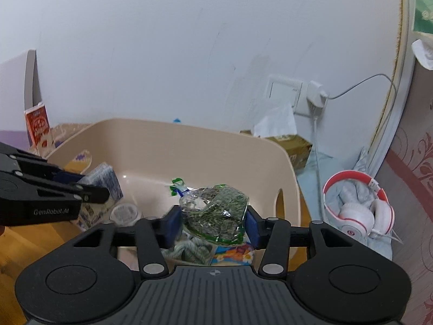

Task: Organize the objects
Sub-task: 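Carry the box and bag over the beige bin and release both, then grasp the white card box with the left gripper while the right grasps the long dark box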

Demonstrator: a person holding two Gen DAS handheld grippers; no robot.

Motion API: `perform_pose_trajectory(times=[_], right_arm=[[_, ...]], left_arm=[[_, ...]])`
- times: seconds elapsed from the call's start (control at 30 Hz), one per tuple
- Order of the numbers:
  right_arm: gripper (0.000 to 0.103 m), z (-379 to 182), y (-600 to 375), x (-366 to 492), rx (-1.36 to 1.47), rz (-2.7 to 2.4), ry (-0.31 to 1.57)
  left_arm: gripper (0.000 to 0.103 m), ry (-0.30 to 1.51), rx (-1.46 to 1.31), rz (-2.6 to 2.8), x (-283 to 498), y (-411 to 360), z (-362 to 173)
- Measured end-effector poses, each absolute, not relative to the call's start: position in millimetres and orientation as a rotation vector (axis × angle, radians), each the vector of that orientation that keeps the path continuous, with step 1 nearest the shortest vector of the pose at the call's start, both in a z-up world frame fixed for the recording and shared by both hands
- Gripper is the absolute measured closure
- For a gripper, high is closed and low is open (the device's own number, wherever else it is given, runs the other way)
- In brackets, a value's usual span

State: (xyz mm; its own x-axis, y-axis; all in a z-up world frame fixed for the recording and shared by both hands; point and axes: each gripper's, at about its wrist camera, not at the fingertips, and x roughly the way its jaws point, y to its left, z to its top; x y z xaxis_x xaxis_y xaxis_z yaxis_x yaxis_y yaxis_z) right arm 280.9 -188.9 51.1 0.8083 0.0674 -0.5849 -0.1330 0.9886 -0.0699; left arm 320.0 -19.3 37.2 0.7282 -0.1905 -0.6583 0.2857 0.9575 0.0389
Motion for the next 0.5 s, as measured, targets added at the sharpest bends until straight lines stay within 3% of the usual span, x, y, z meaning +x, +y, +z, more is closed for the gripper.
perform_pose_trajectory(times=[0.03,0.1,0.23,0.3,0.5], right_arm=[[0.041,52.2,-188.0,278.2,-0.106,0.108,0.613],[0.027,55.7,-188.5,273.3,-0.102,0.105,0.594],[0.015,67.6,-193.5,259.4,-0.083,0.096,0.559],[0.002,73.0,-194.6,250.2,-0.079,0.091,0.547],[0.0,81.4,-200.2,218.5,-0.081,0.083,0.538]], left_arm=[[0.047,0.698,0.143,-0.258,318.2,-19.8,40.4],[0.029,0.66,0.144,-0.251,309.6,-17.8,49.1],[0.019,0.615,0.146,-0.243,289.3,-14.6,67.1],[0.016,0.605,0.142,-0.248,278.3,-13.9,73.8],[0.012,0.569,0.185,-0.241,233.4,-12.3,81.8]])
